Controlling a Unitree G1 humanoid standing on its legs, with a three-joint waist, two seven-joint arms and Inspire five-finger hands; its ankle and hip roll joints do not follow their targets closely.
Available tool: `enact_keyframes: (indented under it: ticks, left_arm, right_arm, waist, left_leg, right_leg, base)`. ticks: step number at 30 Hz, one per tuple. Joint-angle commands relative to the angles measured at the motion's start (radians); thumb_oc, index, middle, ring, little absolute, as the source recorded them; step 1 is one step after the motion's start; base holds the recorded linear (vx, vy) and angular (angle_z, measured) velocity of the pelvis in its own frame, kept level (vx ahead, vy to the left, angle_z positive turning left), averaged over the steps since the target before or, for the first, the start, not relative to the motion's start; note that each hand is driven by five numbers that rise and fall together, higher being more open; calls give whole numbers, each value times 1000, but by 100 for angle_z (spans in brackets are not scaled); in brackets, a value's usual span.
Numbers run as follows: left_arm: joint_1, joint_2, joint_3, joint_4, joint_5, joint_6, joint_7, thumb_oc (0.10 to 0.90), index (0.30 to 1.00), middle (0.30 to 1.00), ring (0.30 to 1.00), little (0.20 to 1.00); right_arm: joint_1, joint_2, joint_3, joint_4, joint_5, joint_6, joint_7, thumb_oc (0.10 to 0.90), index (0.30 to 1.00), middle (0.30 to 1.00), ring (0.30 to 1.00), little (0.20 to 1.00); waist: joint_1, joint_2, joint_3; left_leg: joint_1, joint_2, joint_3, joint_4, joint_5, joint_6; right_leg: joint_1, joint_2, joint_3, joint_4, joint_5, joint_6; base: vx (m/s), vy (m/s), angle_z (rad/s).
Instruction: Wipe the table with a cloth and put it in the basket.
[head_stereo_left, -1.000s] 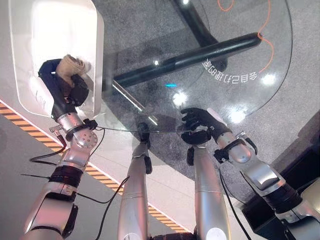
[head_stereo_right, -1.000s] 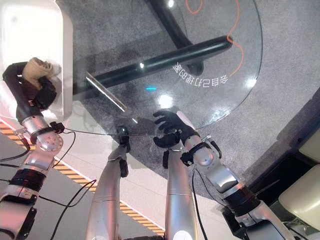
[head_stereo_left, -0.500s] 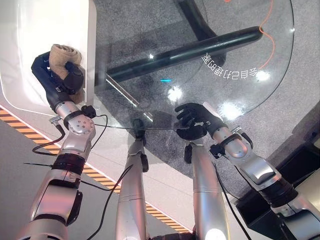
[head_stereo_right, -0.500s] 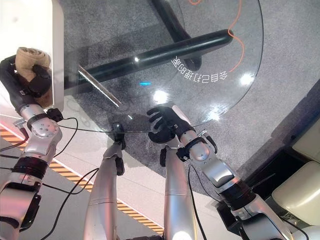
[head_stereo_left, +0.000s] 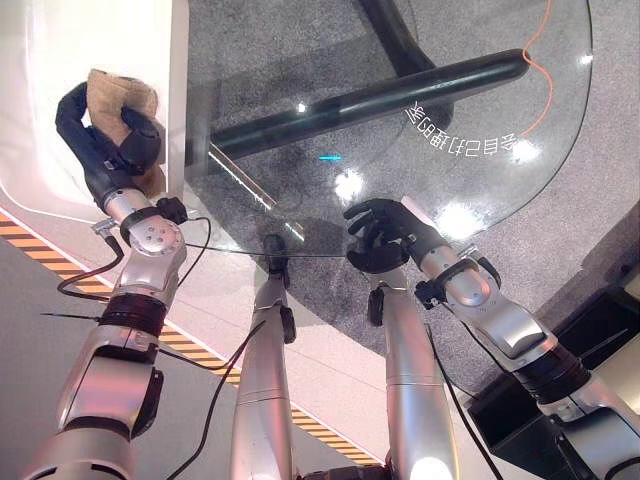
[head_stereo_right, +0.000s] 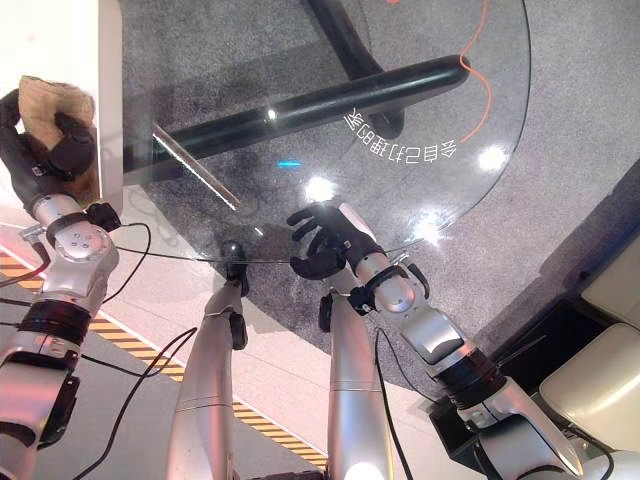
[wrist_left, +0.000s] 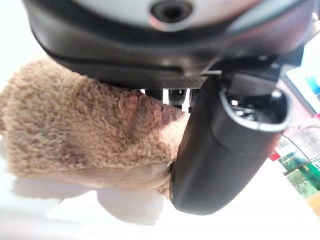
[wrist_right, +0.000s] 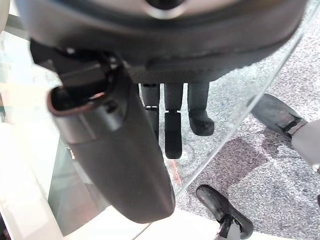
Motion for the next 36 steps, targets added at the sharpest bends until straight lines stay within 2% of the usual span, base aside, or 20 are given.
enact_keyframes:
  ticks: [1,6,12,17,18,22,29,36]
  left_arm:
    - [-6,10,6,27,-34,9,-17,800,900,900,900,900]
    - [15,-5,25,16,-95,-12,-25,800,900,900,900,900]
    - [46,3,43,22,-81,9,-8,800,900,900,900,900]
    - [109,16,81,42,-105,-24,-22,800,900,900,900,900]
    - [146,22,105,32,-122,-57,-44,800,900,900,900,900]
    - [199,24,151,-11,-147,-97,-81,800,900,900,900,900]
    - [277,32,209,-80,-159,-118,-129,800,900,900,900,900]
    - [368,15,250,-188,-138,-141,-236,800,900,900,900,900]
  right_arm:
    - [44,29,55,35,7,15,-18,800,900,900,900,900]
    - [59,42,51,36,-8,7,-22,800,900,900,900,900]
    - [79,55,46,33,-18,-5,-25,800,900,900,900,900]
    - [109,55,43,23,-29,-25,-22,800,900,900,900,900]
    - [132,46,37,7,-38,-31,-21,800,900,900,900,900]
    - [178,39,17,-16,-54,-44,-10,800,900,900,900,900]
    - [232,43,-13,-54,-78,-48,3,800,900,900,900,900]
    - [298,40,-47,-85,-89,-56,10,800,900,900,900,900]
  waist:
    - [8,7,-10]
    - [10,12,-10]
    - [16,16,-10]
    - [23,20,-10]
    - [29,23,-10]
    - [39,28,-10]
    - [54,31,-10]
    - [71,32,-10]
  left_leg:
    - [-29,-94,88,-1,27,59]
    - [-23,-95,86,1,23,61]
    - [14,-97,83,-5,18,62]
    - [62,-98,82,-15,13,60]
    - [85,-98,80,-17,10,59]
    - [134,-100,73,-24,2,61]
    - [222,-107,64,-40,-8,64]
    - [302,-109,50,-50,-17,65]
  right_leg:
    - [31,86,7,-88,28,-4]
    - [36,82,3,-84,23,-5]
    - [70,74,-3,-92,20,-3]
    - [117,66,-11,-99,13,-1]
    - [142,62,-16,-98,7,-1]
    - [195,56,-26,-95,-8,-1]
    - [286,50,-37,-99,-24,0]
    - [374,50,-48,-98,-48,-5]
  base:
    - [0,0,0]
    - [0,-7,0]
    - [0,-28,1]
    - [-11,-42,1]
    - [-19,-61,1]
    - [-17,-66,2]
    - [-23,-68,8]
    - [-13,-62,2]
